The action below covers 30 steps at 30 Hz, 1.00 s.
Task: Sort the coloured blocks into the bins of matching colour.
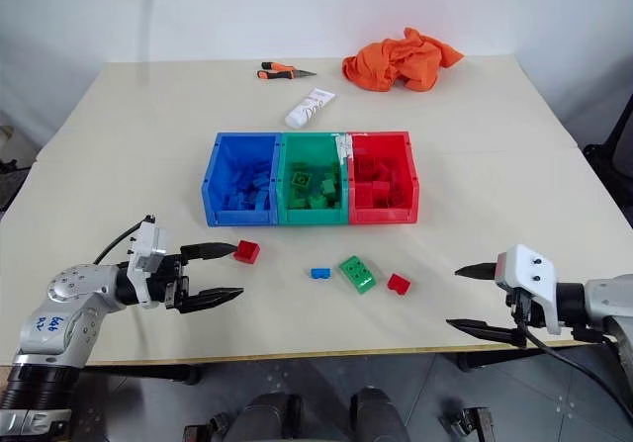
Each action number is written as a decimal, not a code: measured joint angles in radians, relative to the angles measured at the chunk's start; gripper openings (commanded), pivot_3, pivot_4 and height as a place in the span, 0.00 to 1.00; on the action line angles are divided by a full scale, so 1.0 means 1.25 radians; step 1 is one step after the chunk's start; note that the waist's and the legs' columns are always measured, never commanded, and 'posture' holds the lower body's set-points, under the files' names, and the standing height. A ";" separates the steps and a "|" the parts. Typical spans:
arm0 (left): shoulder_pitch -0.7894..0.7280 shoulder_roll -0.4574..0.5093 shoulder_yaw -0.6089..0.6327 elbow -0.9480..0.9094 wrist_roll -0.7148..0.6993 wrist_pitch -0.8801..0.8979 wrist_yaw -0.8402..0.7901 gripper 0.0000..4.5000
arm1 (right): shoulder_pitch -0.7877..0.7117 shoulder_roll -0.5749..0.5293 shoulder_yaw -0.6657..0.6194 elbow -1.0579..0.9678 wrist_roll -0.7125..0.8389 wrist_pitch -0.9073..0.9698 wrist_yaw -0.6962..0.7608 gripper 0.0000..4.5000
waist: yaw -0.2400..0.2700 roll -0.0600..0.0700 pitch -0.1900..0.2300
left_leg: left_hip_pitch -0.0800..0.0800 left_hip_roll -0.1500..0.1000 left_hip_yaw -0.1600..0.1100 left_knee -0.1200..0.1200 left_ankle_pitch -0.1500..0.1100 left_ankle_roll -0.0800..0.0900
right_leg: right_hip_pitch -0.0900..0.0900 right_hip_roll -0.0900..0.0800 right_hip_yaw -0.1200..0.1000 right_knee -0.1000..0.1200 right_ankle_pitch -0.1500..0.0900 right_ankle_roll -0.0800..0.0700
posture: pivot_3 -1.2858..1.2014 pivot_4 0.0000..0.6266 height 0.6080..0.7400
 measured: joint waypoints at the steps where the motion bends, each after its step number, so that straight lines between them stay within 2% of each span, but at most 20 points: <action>1: 0.003 0.000 0.001 -0.002 0.000 0.000 0.001 1.00 | -0.021 0.007 0.028 0.002 -0.008 -0.002 -0.004 1.00 | 0.001 0.000 0.000 | 0.000 0.000 0.000 0.000 0.000 0.000 | 0.000 0.000 0.000 0.000 0.000 0.000 | 0.52 0.24 1.00; 10: 0.089 -0.005 0.015 -0.096 -0.009 0.023 0.039 1.00 | -0.212 0.105 0.224 0.110 -0.099 -0.018 -0.044 1.00 | 0.005 0.000 0.000 | -0.003 0.000 -0.001 0.000 0.000 -0.003 | -0.001 -0.001 -0.001 -0.003 0.000 0.000 | 0.52 0.24 1.00; 14: 0.133 -0.004 0.038 -0.139 -0.020 0.039 0.060 1.00 | -0.241 0.125 0.268 0.147 -0.129 -0.038 -0.042 1.00 | 0.006 0.000 0.000 | -0.003 0.000 -0.001 0.000 0.000 -0.003 | -0.001 -0.001 -0.001 -0.004 0.000 0.000 | 0.52 0.24 1.00; 18: 0.168 -0.003 0.052 -0.182 -0.033 0.052 0.080 1.00 | -0.248 0.127 0.276 0.163 -0.135 -0.058 -0.040 0.82 | 0.006 0.000 0.000 | -0.002 0.000 -0.001 0.000 -0.001 -0.002 | -0.001 -0.001 -0.001 -0.004 0.000 0.000 | 0.52 0.24 1.00; 26: 0.206 -0.003 0.068 -0.218 -0.041 0.064 0.104 1.00 | -0.247 0.128 0.277 0.162 -0.128 -0.065 -0.031 0.20 | 0.006 0.000 0.000 | -0.002 0.000 -0.001 0.000 -0.001 -0.002 | 0.000 -0.001 -0.001 -0.005 0.000 0.000 | 0.52 0.24 1.00; 30: 0.204 -0.003 0.067 -0.221 -0.042 0.064 0.110 1.00 | -0.268 0.151 0.270 0.162 -0.118 -0.054 -0.054 0.19 | 0.003 0.000 0.000 | -0.002 0.000 -0.001 0.000 -0.001 -0.002 | -0.001 0.000 -0.001 -0.004 0.000 0.000 | 0.52 0.24 1.00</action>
